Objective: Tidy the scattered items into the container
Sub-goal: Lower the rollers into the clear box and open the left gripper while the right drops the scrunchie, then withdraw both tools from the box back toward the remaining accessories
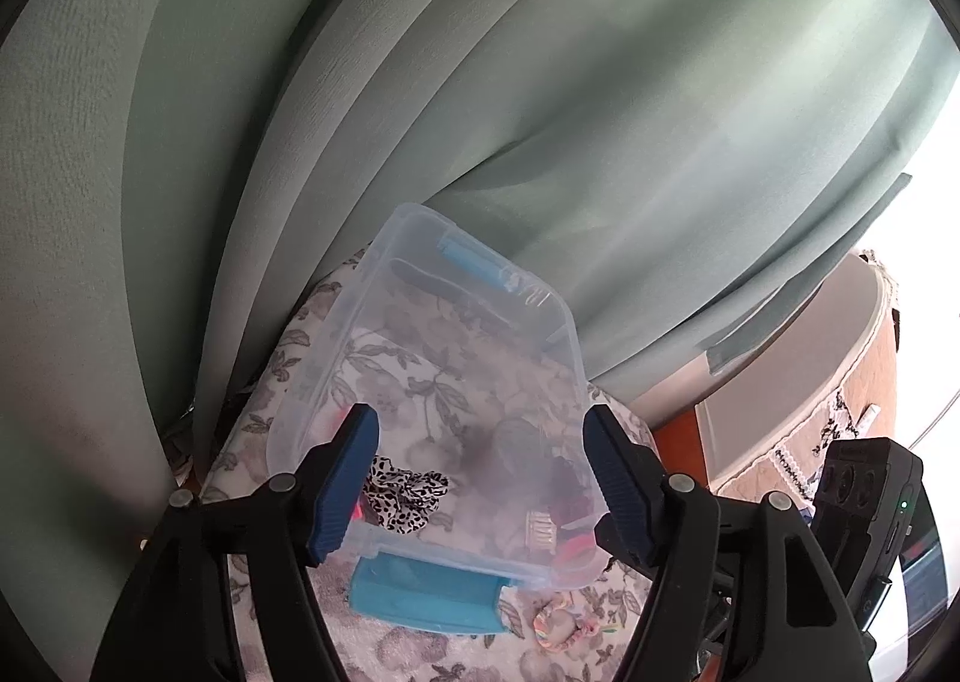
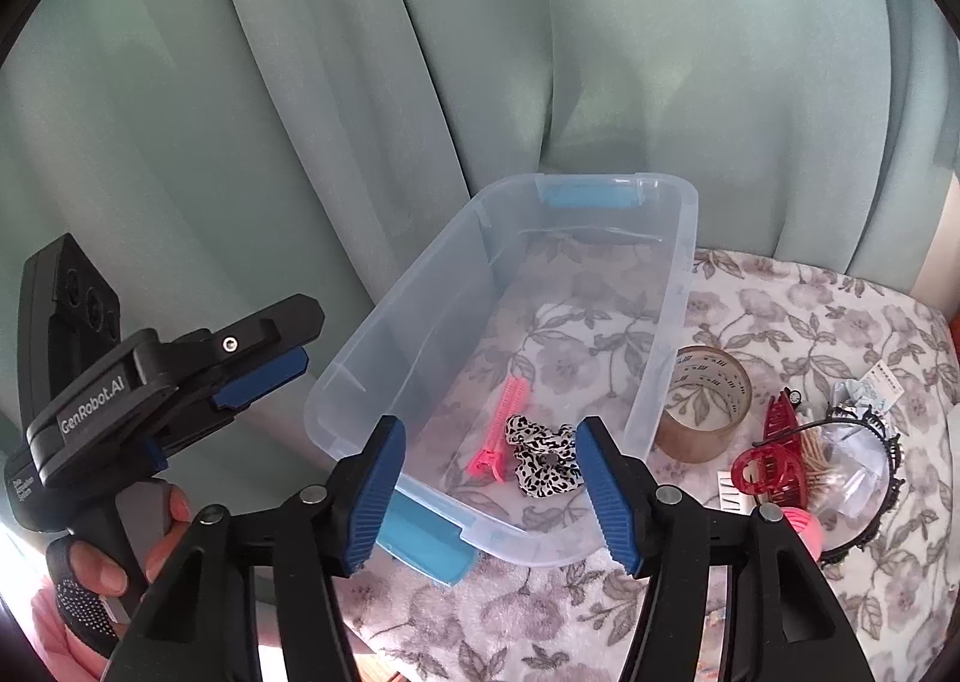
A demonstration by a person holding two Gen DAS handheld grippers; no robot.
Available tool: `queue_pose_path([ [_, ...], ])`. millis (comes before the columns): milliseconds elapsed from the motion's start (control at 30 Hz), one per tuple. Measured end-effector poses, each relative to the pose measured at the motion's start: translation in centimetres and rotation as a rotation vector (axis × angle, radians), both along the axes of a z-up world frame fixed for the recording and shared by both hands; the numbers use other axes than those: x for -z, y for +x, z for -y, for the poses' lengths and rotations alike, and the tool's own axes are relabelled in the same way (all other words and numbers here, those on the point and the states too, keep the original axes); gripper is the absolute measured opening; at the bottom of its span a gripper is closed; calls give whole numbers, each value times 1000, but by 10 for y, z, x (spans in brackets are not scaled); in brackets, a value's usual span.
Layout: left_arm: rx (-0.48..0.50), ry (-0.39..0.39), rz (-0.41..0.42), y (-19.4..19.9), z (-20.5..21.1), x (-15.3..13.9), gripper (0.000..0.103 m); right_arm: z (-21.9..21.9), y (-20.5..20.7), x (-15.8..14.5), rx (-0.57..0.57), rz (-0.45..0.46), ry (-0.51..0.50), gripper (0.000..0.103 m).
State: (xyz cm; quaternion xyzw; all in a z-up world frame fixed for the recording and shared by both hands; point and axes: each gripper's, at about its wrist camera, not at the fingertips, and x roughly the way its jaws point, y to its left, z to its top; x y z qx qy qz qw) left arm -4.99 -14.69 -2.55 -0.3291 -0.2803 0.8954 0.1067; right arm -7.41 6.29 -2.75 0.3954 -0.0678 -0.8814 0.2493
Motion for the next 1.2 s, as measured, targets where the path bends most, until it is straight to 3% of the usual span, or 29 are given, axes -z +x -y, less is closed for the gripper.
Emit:
queue_pose_path([
  [700, 38, -62, -25, 22, -32, -32, 72, -47, 40, -18, 61, -51, -90, 68],
  [1200, 89, -110, -64, 30, -75, -57, 72, -88, 55, -27, 169, -90, -144, 70],
])
